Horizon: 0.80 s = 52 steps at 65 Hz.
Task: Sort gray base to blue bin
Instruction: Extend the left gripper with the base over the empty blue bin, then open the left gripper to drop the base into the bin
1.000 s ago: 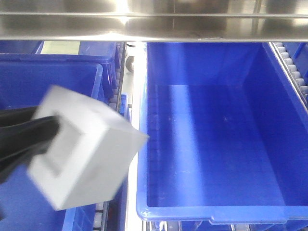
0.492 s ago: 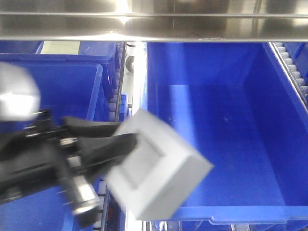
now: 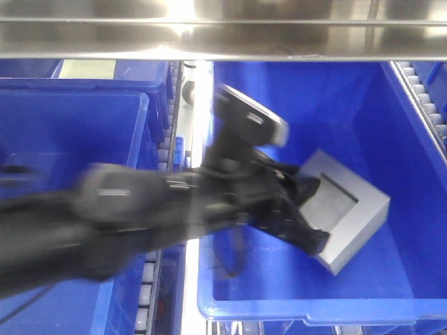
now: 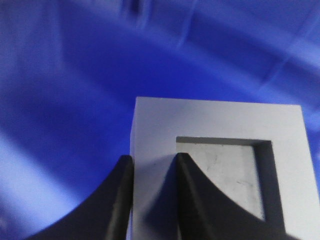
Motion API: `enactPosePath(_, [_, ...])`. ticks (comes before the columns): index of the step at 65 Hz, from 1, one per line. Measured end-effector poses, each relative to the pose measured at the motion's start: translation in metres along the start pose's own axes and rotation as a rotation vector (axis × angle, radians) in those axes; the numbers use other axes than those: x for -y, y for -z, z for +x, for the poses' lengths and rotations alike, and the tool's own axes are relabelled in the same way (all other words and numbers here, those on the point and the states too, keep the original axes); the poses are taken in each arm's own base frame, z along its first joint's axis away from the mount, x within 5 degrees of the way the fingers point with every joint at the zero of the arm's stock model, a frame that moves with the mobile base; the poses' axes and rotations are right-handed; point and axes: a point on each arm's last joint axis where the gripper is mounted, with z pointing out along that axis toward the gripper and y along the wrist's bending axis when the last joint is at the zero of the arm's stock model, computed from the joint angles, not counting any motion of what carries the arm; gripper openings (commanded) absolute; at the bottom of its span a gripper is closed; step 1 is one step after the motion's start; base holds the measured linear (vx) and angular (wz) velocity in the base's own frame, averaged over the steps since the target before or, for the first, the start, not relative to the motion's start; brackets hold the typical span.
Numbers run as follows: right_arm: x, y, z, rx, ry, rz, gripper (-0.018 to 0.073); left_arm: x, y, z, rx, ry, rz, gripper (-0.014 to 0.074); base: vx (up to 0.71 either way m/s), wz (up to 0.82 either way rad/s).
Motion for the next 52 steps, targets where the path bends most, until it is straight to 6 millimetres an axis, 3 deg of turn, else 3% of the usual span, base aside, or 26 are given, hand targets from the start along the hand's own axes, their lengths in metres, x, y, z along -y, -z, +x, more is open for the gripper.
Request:
enactPosePath(7, [0.0, 0.0, 0.0, 0.0, 0.0, 0.0, -0.0004, -0.004, -0.03, 0.02, -0.069, 0.004, -0.016, 0.0204, 0.0, 0.0])
enactPosePath(18, [0.0, 0.0, 0.0, 0.0, 0.0, 0.0, -0.0004, -0.006, -0.05, 0.043, -0.141, 0.006, -0.019, 0.026, 0.0, 0.0])
enactPosePath(43, [0.0, 0.0, 0.0, 0.0, 0.0, 0.0, -0.0004, -0.005, -0.054, 0.044, -0.146, 0.007, -0.01, 0.0265, 0.0, 0.0])
enactPosePath(52, [0.0, 0.0, 0.0, 0.0, 0.0, 0.0, -0.0004, 0.0, -0.051, 0.041, -0.146, 0.011, 0.037, 0.0195, 0.0, 0.0])
